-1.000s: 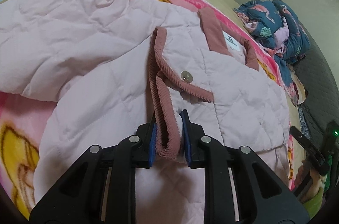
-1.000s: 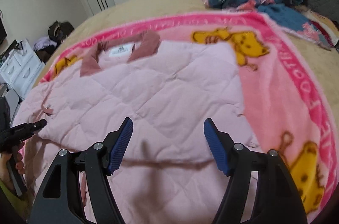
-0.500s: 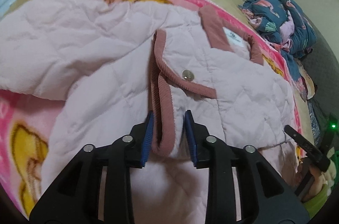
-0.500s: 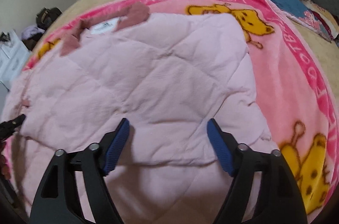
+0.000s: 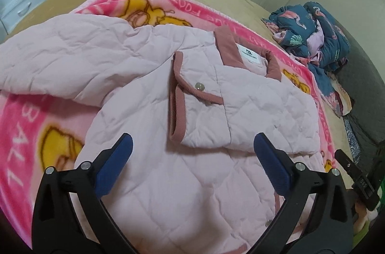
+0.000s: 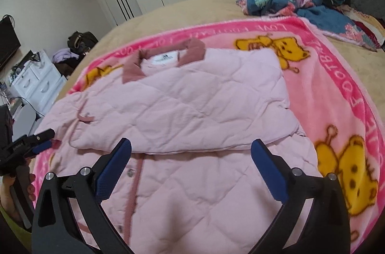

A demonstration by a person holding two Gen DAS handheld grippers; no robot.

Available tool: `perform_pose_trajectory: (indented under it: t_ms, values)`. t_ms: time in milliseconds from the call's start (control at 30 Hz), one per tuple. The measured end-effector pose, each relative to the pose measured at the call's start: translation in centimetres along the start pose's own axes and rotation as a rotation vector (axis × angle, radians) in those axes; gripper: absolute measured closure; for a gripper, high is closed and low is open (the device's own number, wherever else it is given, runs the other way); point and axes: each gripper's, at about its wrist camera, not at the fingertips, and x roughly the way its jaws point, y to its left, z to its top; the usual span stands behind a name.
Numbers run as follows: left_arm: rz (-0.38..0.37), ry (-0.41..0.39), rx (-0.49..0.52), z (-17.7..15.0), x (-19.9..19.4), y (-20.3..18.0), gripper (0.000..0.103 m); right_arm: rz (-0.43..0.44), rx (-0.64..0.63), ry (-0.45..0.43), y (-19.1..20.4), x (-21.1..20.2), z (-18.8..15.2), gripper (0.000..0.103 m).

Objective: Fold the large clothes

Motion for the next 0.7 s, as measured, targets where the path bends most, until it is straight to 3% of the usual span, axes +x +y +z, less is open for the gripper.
perform_pose_trajectory:
  t_ms: [267,700]
  values:
    - [0.035,-0.031,-0.034,-0.5,-2.8,2.5,0.009,0.045,-0.097,-0.062,5.4,-2.2,0.5,0.004]
    - [0.094,-0.077,-0.124,-0.6,-6.2,9.1,0.009,0.112,-0.236,-0.037,15.4,-0.6,0.0,0.004]
